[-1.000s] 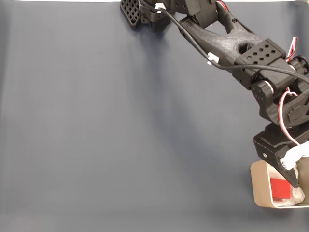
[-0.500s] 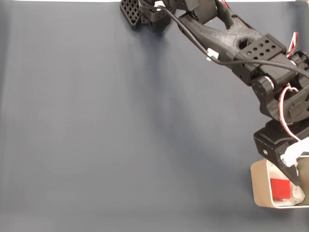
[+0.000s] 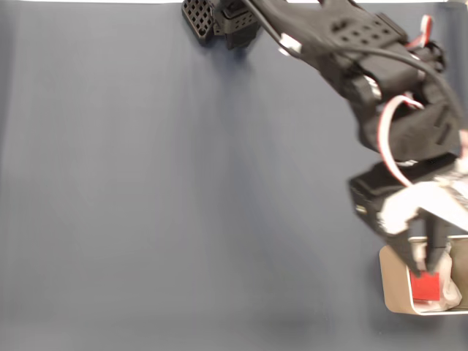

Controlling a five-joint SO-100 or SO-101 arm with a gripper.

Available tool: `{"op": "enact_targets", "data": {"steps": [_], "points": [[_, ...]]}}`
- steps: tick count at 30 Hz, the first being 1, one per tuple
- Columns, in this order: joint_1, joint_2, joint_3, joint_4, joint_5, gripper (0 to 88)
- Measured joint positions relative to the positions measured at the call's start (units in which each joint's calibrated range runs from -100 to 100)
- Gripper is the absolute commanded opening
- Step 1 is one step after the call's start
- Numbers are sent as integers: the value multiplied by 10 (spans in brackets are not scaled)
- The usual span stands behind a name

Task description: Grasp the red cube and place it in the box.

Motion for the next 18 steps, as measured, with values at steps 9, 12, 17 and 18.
{"op": "enact_targets", "data": {"steps": [9, 12, 17, 18], "points": [[82, -188, 229, -34, 2, 0], [107, -251, 307, -41, 2, 0], [142, -342, 427, -52, 2, 0], [148, -361, 452, -55, 2, 0]]}}
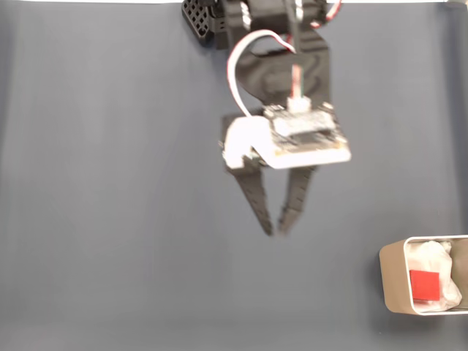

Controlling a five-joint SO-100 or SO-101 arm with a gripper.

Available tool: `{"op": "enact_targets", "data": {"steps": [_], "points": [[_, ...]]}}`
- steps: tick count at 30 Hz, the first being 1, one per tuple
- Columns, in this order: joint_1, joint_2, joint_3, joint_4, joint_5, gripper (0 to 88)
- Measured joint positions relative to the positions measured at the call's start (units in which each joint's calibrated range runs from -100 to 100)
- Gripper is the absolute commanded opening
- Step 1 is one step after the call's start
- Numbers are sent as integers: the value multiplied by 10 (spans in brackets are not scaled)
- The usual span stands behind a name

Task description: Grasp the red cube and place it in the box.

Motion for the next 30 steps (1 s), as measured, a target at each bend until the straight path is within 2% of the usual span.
{"op": "enact_targets", "data": {"steps": [17, 30], "points": [[34, -325, 491, -69, 0, 0], [35, -546, 788, -82, 3, 0]]}}
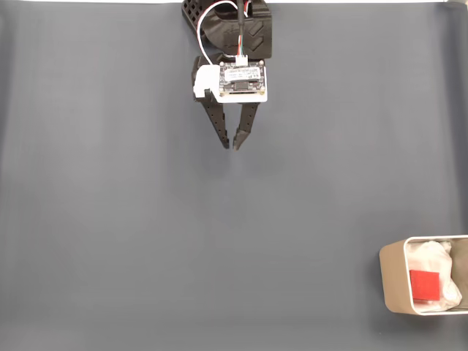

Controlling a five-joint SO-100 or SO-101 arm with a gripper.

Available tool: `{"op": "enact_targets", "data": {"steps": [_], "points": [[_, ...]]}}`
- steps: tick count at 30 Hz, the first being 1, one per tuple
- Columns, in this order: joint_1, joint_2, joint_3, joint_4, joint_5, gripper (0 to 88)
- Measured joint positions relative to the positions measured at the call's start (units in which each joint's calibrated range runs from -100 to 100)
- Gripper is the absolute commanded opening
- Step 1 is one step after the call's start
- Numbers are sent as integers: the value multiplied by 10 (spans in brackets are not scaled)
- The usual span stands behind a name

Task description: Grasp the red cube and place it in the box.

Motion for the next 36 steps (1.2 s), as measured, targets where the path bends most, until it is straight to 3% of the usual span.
{"op": "enact_targets", "data": {"steps": [13, 24, 36], "points": [[3, -208, 153, 95, 5, 0], [5, -249, 156, 283, -3, 0], [6, -257, 156, 344, -8, 5]]}}
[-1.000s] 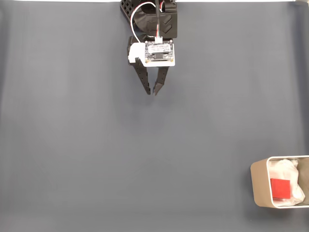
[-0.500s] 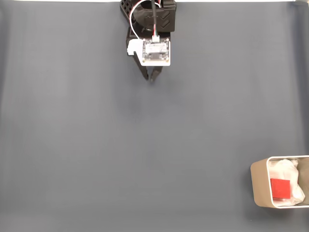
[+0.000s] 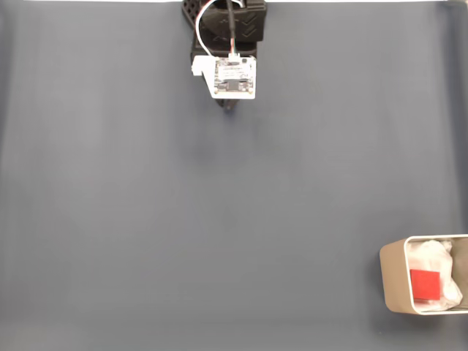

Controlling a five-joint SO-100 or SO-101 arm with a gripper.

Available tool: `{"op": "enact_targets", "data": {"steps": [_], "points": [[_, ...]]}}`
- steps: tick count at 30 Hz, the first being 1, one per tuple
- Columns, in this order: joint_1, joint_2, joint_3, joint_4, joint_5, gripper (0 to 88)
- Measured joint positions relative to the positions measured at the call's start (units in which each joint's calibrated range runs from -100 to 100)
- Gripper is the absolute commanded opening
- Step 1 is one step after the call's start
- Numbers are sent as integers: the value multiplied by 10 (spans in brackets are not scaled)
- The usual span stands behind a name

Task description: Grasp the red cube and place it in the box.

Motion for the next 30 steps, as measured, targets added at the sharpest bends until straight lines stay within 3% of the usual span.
{"op": "enact_targets", "data": {"steps": [30], "points": [[1, 0, 0, 5, 15, 10]]}}
